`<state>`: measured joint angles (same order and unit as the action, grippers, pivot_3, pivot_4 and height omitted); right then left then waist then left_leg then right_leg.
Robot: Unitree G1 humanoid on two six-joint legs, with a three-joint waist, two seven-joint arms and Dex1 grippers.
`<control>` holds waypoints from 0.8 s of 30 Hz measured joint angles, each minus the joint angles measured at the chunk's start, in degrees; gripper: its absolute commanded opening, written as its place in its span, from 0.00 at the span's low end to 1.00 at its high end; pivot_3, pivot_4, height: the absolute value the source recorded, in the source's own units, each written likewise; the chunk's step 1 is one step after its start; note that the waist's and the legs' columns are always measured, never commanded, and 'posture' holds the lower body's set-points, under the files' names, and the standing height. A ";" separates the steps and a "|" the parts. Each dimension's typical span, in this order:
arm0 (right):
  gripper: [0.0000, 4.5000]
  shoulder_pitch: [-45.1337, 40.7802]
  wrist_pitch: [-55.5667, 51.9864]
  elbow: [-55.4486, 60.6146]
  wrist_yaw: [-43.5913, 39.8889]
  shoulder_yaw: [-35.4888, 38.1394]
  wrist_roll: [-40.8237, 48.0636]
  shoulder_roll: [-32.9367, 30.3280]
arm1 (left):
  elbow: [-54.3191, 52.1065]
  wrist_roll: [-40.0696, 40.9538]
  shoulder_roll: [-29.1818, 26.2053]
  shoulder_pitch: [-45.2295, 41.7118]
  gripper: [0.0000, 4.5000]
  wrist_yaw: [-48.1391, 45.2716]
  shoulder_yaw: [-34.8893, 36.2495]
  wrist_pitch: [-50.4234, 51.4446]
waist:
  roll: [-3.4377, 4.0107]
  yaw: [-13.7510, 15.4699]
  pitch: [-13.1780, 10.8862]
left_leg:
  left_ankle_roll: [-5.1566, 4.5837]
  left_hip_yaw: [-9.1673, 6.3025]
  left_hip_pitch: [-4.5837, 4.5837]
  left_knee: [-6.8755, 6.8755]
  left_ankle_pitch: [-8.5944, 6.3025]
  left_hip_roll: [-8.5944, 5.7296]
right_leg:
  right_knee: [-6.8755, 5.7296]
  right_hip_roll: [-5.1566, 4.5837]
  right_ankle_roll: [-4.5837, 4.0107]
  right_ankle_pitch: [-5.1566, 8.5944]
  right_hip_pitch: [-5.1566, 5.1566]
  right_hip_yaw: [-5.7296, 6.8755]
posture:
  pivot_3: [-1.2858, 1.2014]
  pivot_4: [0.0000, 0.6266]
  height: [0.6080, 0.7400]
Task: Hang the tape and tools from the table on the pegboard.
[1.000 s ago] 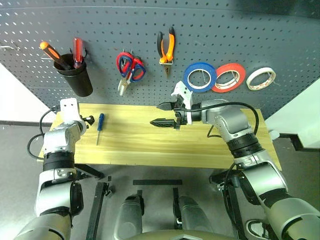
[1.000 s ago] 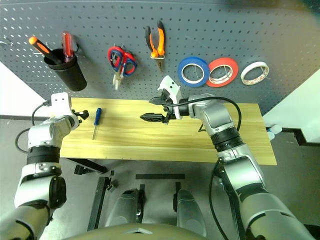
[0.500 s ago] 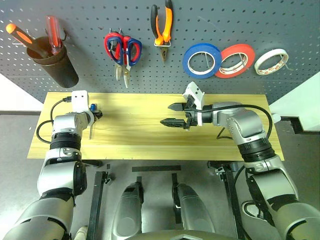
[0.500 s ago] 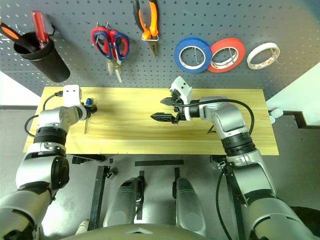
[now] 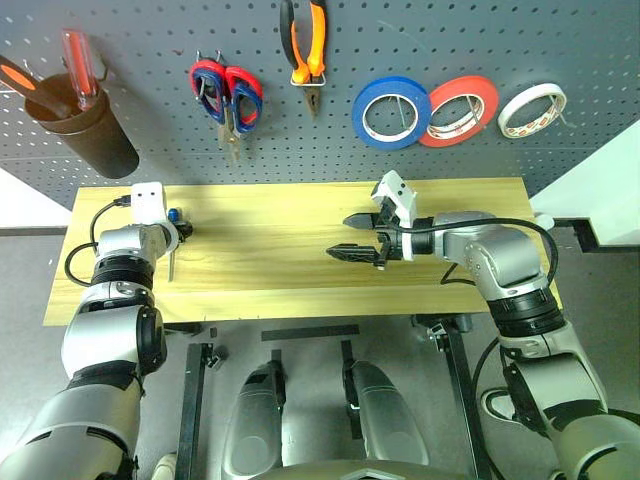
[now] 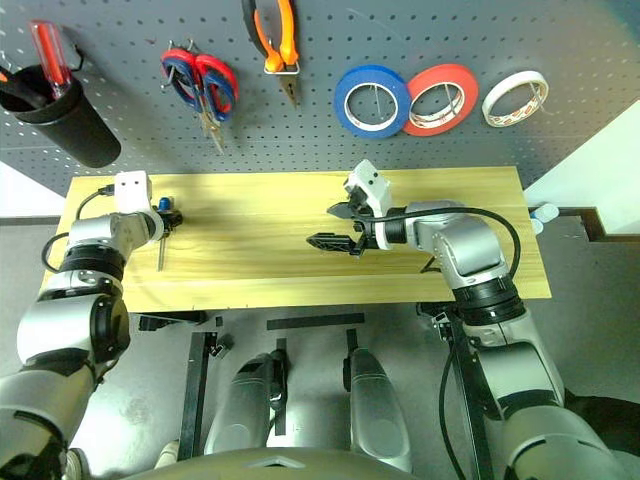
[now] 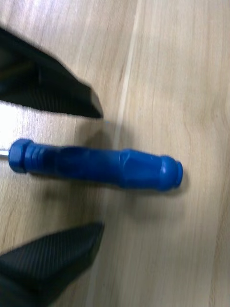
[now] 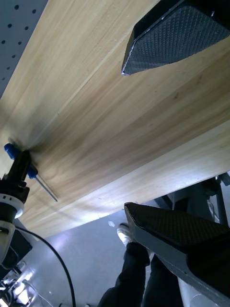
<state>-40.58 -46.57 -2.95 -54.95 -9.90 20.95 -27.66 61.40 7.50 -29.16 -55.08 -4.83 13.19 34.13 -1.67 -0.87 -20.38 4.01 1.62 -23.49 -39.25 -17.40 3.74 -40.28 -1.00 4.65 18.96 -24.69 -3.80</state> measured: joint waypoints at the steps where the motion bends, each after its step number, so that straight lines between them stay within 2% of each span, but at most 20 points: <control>1: 1.00 0.00 0.04 0.00 -0.01 0.00 0.01 -0.04 | -0.16 0.01 0.00 0.03 0.46 0.15 0.02 0.41 | 0.00 0.00 0.00 | 0.00 0.00 0.01 0.00 0.00 0.00 | 0.00 0.00 0.00 0.00 0.00 0.00 | 0.55 0.65 1.00; 5: 1.00 -0.12 0.91 -0.34 -0.16 -0.06 -0.06 -0.18 | -3.23 0.33 -0.03 1.49 0.16 0.63 0.13 3.28 | 0.00 -0.05 0.00 | 0.01 0.02 0.02 0.01 0.01 0.02 | 0.00 -0.03 0.00 0.00 0.00 0.00 | 0.55 0.64 1.00; 6: 1.00 -0.38 1.21 -0.91 -0.21 -0.18 -0.11 -0.16 | -4.15 0.54 -0.09 2.03 0.12 1.14 0.51 4.04 | 0.00 -0.07 0.00 | 0.01 0.02 0.03 0.02 0.01 0.03 | 0.00 -0.07 0.00 0.00 0.00 0.00 | 0.55 0.64 1.00; 15: 1.00 -3.01 4.59 -5.13 -2.98 -0.50 -0.53 -0.24 | -13.93 1.42 -1.07 7.87 0.12 2.66 2.36 10.20 | -0.01 0.07 0.01 | 0.04 0.06 0.05 0.03 0.02 0.06 | 0.00 -0.19 0.00 0.00 0.00 0.02 | 0.55 0.55 1.00; 18: 1.00 -4.08 5.16 -5.45 -5.02 -0.43 -0.27 -0.74 | -22.65 2.37 -0.38 12.17 0.12 2.63 2.80 14.25 | -0.05 0.10 0.05 | 0.06 0.05 0.01 0.07 0.03 0.05 | 0.04 -0.37 0.01 0.00 -0.01 0.14 | 0.56 0.48 1.00; 24: 1.00 -5.06 6.05 -5.75 -8.67 0.29 0.92 -1.83 | -48.81 5.87 0.66 23.28 0.12 2.32 5.38 24.78 | -0.25 0.20 0.24 | 0.09 -0.07 -0.13 0.06 0.04 -0.01 | 0.12 -0.68 0.01 -0.01 0.00 0.81 | 0.56 0.39 1.00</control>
<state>-45.63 -40.52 -8.70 -63.62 -9.61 21.87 -29.50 12.59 13.37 -28.50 -31.80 -2.51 18.57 58.90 -1.92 -0.67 -20.14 4.10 1.55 -23.63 -39.19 -17.35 3.73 -40.16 -1.68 4.66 18.95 -24.69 -3.00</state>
